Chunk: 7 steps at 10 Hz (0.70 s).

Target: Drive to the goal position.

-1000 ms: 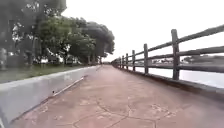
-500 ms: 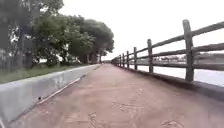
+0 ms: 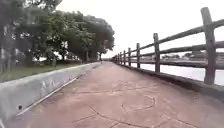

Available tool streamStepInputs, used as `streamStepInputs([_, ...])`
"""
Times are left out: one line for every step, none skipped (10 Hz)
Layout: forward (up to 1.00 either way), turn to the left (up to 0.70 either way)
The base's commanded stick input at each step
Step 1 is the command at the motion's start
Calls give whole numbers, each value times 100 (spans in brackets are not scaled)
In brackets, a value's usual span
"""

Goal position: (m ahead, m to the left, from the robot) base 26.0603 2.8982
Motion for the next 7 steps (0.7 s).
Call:
streamStepInputs([100, 0])
streamStepInputs([100, 0])
streamStepInputs([100, 0])
streamStepInputs([100, 0])
streamStepInputs([100, 0])
streamStepInputs([100, 0])
streamStepInputs([100, 0])
